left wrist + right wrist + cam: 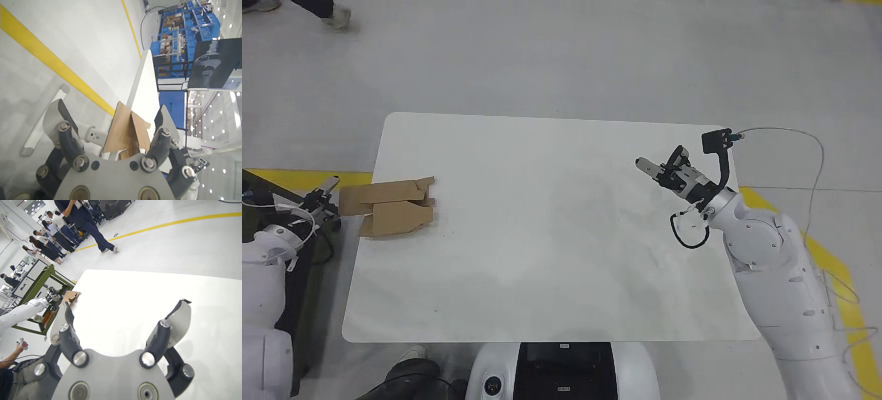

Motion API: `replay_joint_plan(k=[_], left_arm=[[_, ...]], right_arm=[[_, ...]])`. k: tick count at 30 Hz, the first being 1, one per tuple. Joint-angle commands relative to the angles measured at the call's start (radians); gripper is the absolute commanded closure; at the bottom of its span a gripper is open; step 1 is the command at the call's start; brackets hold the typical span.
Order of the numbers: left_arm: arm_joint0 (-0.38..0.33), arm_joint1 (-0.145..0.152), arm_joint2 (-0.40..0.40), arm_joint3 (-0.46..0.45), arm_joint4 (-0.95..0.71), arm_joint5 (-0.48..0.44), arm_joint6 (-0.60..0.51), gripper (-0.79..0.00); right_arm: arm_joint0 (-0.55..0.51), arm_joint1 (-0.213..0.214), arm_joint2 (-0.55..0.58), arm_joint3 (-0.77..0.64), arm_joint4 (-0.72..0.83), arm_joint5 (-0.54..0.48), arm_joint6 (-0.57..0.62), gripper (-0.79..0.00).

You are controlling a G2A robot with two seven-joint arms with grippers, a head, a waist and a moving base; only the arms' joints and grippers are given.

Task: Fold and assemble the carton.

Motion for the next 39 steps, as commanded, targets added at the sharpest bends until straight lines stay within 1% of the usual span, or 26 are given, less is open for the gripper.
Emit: replay_joint_plan(k=[1, 2, 3, 5, 8, 13, 20, 24, 28, 33, 39], left_arm=[[-0.009, -0.005, 0.006, 0.004, 0.003, -0.003, -0.005, -0.299], [-0.014, -0.007, 0.009, 0.006, 0.007, -0.004, -0.008, -0.182], [-0.019, -0.009, 0.012, 0.009, 0.008, -0.005, -0.013, -0.129], [-0.028, -0.012, 0.015, 0.015, 0.009, -0.006, -0.021, 0.000], [-0.039, -0.015, 0.016, 0.023, 0.003, -0.010, -0.033, 0.000], [-0.052, -0.009, -0.003, 0.033, -0.037, -0.030, -0.077, 0.000], [-0.066, 0.005, -0.034, 0.025, -0.102, -0.036, -0.201, 0.000], [-0.076, 0.014, -0.065, 0.015, -0.173, -0.032, -0.288, 0.000], [-0.081, 0.029, -0.101, -0.006, -0.241, -0.039, -0.363, 0.000], [-0.062, 0.049, -0.146, -0.096, -0.329, -0.001, -0.408, 0.000], [-0.003, 0.061, -0.190, -0.258, -0.456, 0.059, -0.468, 0.000]], right_arm=[[0.000, 0.000, 0.000, 0.000, 0.000, 0.000, 0.000, -0.785], [0.000, 0.000, 0.000, 0.000, 0.000, 0.000, 0.000, -0.785], [0.000, 0.000, 0.000, 0.000, 0.000, 0.000, 0.000, -0.785], [0.000, 0.000, 0.000, 0.000, 0.000, 0.000, 0.000, -0.785], [0.000, 0.000, 0.000, 0.000, 0.000, 0.000, 0.000, -0.785], [0.000, 0.000, 0.000, 0.000, 0.000, 0.000, 0.000, -0.785], [0.000, 0.000, 0.000, 0.000, 0.000, 0.000, 0.000, -0.785], [0.000, 0.000, 0.000, 0.000, 0.000, 0.000, 0.000, -0.785], [0.000, 0.000, 0.000, 0.000, 0.000, 0.000, 0.000, -0.785], [0.000, 0.000, 0.000, 0.000, 0.000, 0.000, 0.000, -0.785], [0.000, 0.000, 0.000, 0.000, 0.000, 0.000, 0.000, -0.785]])
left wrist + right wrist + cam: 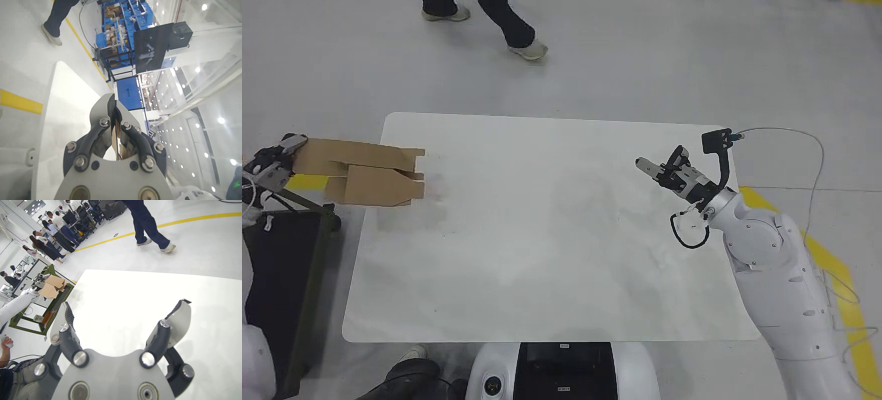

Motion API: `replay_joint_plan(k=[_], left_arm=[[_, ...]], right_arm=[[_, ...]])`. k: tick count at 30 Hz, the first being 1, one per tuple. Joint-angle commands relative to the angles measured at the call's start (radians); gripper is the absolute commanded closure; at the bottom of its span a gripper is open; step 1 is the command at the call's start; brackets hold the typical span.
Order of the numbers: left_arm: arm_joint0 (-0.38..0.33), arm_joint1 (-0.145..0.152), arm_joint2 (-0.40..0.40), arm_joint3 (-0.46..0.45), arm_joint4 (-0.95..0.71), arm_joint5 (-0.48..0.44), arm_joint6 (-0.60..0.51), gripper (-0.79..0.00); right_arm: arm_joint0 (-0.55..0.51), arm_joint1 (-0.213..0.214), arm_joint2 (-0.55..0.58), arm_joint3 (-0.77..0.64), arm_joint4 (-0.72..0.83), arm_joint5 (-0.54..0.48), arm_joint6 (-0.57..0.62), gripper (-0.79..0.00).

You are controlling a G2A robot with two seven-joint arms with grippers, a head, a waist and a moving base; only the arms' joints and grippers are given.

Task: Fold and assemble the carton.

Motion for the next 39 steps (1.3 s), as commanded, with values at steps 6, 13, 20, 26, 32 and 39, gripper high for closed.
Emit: replay_joint_plan(k=[6, 13, 20, 26, 32, 39], left_arm=[[0.070, -0.009, 0.004, -0.202, -0.095, 0.032, -0.031, 0.000], [0.096, -0.042, 0.100, -0.366, -0.106, 0.069, 0.000, 0.000], [0.120, -0.073, 0.201, -0.489, -0.107, 0.132, 0.067, 0.000], [0.132, -0.096, 0.268, -0.571, -0.097, 0.152, 0.136, 0.000], [0.122, -0.116, 0.319, -0.611, -0.114, 0.182, 0.167, 0.000], [0.114, -0.121, 0.336, -0.614, -0.117, 0.199, 0.152, 0.000]], right_arm=[[0.000, 0.000, 0.000, 0.000, 0.000, 0.000, 0.000, -0.785], [0.000, 0.000, 0.000, 0.000, 0.000, 0.000, 0.000, -0.785], [0.000, 0.000, 0.000, 0.000, 0.000, 0.000, 0.000, -0.785], [0.000, 0.000, 0.000, 0.000, 0.000, 0.000, 0.000, -0.785], [0.000, 0.000, 0.000, 0.000, 0.000, 0.000, 0.000, -0.785], [0.000, 0.000, 0.000, 0.000, 0.000, 0.000, 0.000, -0.785]])
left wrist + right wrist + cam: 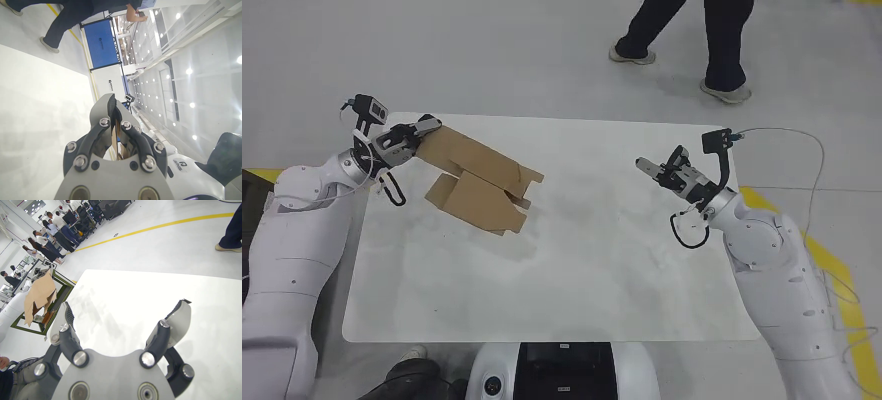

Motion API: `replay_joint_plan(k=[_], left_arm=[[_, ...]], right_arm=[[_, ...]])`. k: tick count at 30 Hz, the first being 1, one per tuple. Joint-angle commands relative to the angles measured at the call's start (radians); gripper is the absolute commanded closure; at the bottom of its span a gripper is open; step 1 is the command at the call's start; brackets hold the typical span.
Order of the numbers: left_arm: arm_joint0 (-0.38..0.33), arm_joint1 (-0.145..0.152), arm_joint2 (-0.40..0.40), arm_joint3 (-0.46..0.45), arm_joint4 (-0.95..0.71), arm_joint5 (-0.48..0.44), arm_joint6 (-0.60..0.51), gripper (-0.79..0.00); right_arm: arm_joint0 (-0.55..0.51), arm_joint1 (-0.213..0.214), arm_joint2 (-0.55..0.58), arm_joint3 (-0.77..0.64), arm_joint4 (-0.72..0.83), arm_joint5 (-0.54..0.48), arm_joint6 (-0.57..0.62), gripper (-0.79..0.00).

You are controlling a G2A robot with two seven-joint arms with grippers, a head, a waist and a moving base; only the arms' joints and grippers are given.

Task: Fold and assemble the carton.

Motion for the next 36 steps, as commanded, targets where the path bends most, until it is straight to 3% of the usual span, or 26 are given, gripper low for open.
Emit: replay_joint_plan(k=[1, 12, 17, 22, 29, 36], left_arm=[[0.000, 0.000, 0.000, 0.000, 0.000, 0.000, 0.000, 0.000], [0.012, -0.001, -0.001, -0.015, 0.002, 0.027, 0.036, 0.000], [0.024, -0.010, 0.011, -0.084, 0.003, 0.071, 0.109, 0.000], [-0.006, -0.035, 0.093, -0.112, 0.038, 0.082, 0.154, 0.000], [-0.068, -0.080, 0.216, -0.050, 0.051, 0.069, 0.190, 0.000], [-0.111, -0.115, 0.274, 0.025, 0.049, -0.002, 0.204, 0.000]], right_arm=[[0.000, 0.000, 0.000, 0.000, 0.000, 0.000, 0.000, -0.785], [-0.007, -0.001, -0.005, 0.000, 0.024, 0.001, 0.002, -0.785], [0.007, -0.002, -0.013, 0.030, 0.231, -0.031, 0.134, -0.785], [0.017, 0.000, -0.026, 0.055, 0.460, -0.056, 0.310, -0.785], [0.010, -0.003, -0.072, 0.074, 0.737, -0.030, 0.482, -0.785], [0.004, -0.010, -0.119, 0.075, 0.963, 0.010, 0.602, -0.785]])
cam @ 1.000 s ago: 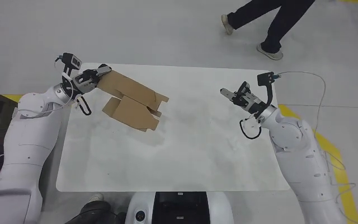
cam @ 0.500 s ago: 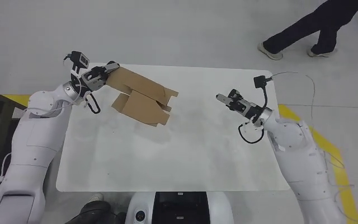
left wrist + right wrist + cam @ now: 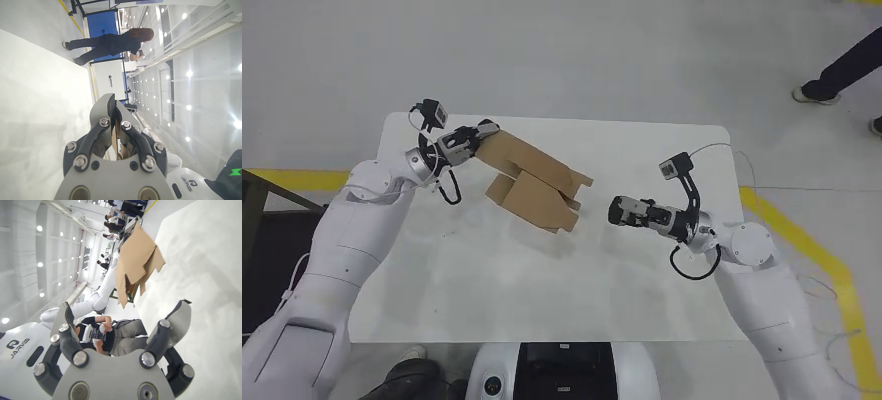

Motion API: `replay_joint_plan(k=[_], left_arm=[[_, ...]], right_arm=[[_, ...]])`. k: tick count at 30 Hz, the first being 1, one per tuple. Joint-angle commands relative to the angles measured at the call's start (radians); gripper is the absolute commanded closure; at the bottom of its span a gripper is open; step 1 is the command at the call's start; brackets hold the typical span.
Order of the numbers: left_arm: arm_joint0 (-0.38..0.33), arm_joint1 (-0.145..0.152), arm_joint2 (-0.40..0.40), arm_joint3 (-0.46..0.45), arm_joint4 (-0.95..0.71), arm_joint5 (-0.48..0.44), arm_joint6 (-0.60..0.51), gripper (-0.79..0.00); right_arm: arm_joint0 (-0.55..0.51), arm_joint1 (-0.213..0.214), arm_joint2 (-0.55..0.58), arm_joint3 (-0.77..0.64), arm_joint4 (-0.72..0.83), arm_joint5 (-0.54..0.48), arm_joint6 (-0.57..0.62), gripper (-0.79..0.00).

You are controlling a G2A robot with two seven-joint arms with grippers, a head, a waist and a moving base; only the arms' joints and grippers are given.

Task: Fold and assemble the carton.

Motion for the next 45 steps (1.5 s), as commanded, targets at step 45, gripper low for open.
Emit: replay_joint_plan(k=[45], left_arm=[[0.024, -0.070, 0.046, -0.006, 0.107, -0.008, 0.142, 0.000]], right_arm=[[0.028, -0.029, -0.099, 0.034, 0.246, 0.035, 0.056, -0.785]])
